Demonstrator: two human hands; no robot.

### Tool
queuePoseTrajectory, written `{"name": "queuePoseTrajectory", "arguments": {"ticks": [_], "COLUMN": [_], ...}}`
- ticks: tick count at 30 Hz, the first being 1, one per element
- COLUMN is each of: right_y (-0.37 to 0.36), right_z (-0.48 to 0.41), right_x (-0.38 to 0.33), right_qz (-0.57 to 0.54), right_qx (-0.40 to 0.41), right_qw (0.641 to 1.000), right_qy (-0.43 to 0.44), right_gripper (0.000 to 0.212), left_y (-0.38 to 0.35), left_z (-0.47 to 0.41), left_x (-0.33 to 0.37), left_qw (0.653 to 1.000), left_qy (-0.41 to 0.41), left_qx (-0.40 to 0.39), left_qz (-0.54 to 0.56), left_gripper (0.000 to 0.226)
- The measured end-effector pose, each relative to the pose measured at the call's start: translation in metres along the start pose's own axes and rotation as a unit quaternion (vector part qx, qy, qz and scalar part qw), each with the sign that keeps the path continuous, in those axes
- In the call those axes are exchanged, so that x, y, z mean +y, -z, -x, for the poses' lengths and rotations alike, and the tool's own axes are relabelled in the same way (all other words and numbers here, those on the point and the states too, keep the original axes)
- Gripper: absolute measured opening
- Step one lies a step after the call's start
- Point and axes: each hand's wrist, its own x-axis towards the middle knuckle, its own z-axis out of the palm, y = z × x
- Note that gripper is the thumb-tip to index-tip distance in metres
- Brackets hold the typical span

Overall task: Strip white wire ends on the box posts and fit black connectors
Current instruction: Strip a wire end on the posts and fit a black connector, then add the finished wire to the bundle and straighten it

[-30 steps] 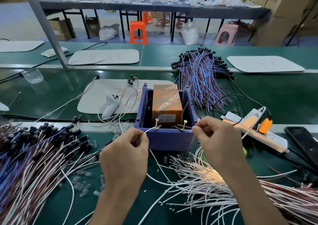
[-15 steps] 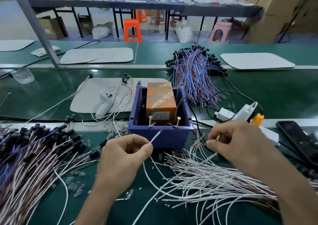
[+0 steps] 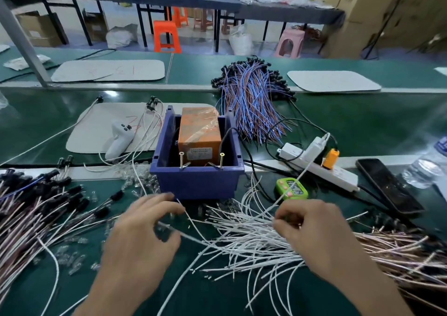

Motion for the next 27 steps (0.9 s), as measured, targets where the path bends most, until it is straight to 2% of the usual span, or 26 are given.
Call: {"name": "queuePoseTrajectory", "arguments": {"ticks": [3,5,6,8,9,10,12,14,17,19,22,25,27], "right_y": [-0.019,-0.028,-0.031,-0.035,-0.037,-0.037,-0.037,-0.032,-0.023,-0.016,-0.010,-0.012,-0.012], "right_z": [0.000,-0.002,-0.003,-0.007,-0.009,-0.010,-0.012,-0.013,-0.015,-0.018,-0.021,-0.022,-0.021], "right_x": [-0.004,-0.012,-0.017,-0.027,-0.031,-0.033,-0.035,-0.035,-0.025,-0.016,-0.014,-0.018,-0.015], "right_qz": [-0.054,-0.080,-0.092,-0.116,-0.124,-0.135,-0.168,-0.178,-0.103,-0.013,0.004,0.086,0.080], "right_qx": [-0.003,-0.016,-0.017,-0.010,-0.007,-0.007,-0.019,-0.047,-0.116,-0.146,-0.154,-0.162,-0.163], "right_qw": [0.998,0.996,0.994,0.990,0.989,0.988,0.983,0.980,0.985,0.987,0.987,0.981,0.982], "right_qy": [0.025,0.041,0.051,0.074,0.078,0.077,0.074,0.081,0.080,0.063,0.055,0.070,0.046], "right_gripper": [0.012,0.011,0.014,0.027,0.032,0.034,0.035,0.037,0.035,0.027,0.012,0.020,0.019], "left_y": [0.014,0.011,0.006,-0.016,-0.029,-0.038,-0.043,-0.038,-0.026,-0.019,-0.019,-0.024,-0.024], "left_z": [0.011,0.013,0.014,0.015,0.016,0.016,0.012,0.006,-0.005,-0.013,-0.016,-0.013,-0.012], "left_x": [0.014,0.032,0.041,0.054,0.054,0.052,0.050,0.043,0.030,0.019,0.006,0.005,0.005], "left_qw": [0.984,0.973,0.970,0.967,0.969,0.974,0.980,0.980,0.989,0.993,0.995,0.998,0.999], "left_qy": [-0.157,-0.224,-0.230,-0.207,-0.186,-0.167,-0.131,-0.112,-0.105,-0.071,-0.031,-0.008,0.010], "left_qx": [0.071,0.017,-0.041,-0.133,-0.157,-0.155,-0.120,-0.090,-0.025,-0.022,-0.045,-0.036,-0.033], "left_qz": [-0.041,-0.058,-0.063,-0.064,-0.049,-0.014,0.089,0.137,0.103,0.096,0.081,0.049,0.036], "left_gripper": [0.036,0.040,0.053,0.086,0.095,0.094,0.074,0.055,0.034,0.034,0.035,0.033,0.033]}}
